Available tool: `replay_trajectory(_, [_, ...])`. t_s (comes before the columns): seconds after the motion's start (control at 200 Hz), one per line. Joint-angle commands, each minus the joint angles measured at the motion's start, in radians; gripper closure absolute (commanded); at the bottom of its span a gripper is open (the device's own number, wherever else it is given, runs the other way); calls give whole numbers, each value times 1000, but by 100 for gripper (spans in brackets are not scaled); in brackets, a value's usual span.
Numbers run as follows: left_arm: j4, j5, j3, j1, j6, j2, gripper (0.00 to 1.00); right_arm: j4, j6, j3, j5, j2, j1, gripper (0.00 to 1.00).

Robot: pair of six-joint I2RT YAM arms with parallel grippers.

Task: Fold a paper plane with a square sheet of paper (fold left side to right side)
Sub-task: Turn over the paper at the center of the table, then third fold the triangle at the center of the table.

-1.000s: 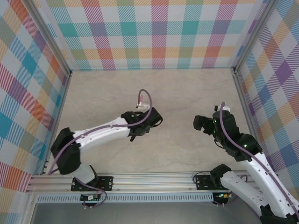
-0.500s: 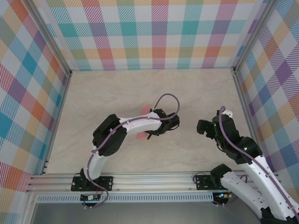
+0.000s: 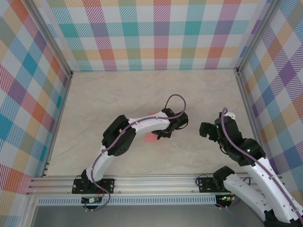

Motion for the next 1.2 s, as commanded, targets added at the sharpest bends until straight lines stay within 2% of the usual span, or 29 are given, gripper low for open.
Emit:
replay_trajectory(0.0, [57,119,2,21,42,-54,61,-22,-24,6,-28,13,1,0])
replay_trajectory(0.225, [306,386,-164,94,85,-258,45,22,-22,7,-132,71,1,0])
replay_trajectory(0.42, [538,576,-442,246,57,-508,35,189,8,-25,-358,199,2,0])
replay_trajectory(0.565, [729,730,-657,391,18,-625,33,418,64,-52,-573,405,1,0])
replay_trajectory(0.725, [1006,896,-857,512,-33,-681,33,596,98,14,-684,699,1,2])
replay_trajectory(0.85, [1118,939,-944,549,-52,-689,38,669,97,121,-740,900,1,12])
replay_trajectory(0.93, [1127,943,-968,565,-48,-685,42,666,98,216,-755,1011,2,23])
replay_trajectory(1.075, [1138,947,-989,577,-46,-674,44,630,90,342,-691,1154,2,37])
replay_trajectory(1.195, [1132,948,-988,576,-36,-656,43,554,73,440,-656,1255,2,43])
